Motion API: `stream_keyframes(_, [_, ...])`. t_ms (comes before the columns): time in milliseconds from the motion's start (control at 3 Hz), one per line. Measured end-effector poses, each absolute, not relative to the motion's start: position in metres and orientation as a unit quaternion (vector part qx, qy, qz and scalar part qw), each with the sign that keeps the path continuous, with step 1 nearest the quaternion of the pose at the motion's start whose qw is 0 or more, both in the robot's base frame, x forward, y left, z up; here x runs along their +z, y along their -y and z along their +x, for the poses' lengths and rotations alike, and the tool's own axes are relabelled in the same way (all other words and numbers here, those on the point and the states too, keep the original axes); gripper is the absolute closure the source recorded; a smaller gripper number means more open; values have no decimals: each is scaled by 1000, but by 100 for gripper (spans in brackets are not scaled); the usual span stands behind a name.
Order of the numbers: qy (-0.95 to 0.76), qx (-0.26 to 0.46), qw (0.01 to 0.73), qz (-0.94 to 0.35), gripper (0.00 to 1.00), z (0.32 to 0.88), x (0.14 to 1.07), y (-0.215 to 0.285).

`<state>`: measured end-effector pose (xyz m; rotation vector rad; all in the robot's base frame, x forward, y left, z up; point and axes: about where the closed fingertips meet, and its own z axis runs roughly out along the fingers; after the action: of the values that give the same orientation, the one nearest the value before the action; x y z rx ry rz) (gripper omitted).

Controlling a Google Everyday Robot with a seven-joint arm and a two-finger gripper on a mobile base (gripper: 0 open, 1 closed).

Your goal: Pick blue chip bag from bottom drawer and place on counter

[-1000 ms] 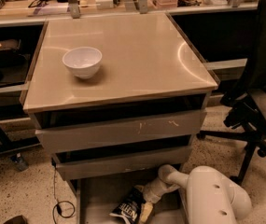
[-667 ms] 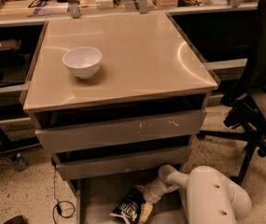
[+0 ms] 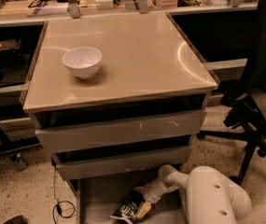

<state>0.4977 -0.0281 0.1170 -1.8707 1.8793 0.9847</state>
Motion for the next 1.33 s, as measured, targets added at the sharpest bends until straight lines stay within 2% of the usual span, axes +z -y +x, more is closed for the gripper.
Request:
stream_keyframes(667, [-656,344,156,-653,88,498,121,28])
stream_keyframes(1000, [-661,330,170,-652,100,494,131,27])
stream_keyframes(1333, [-689,254,245,-633,100,531,202,49])
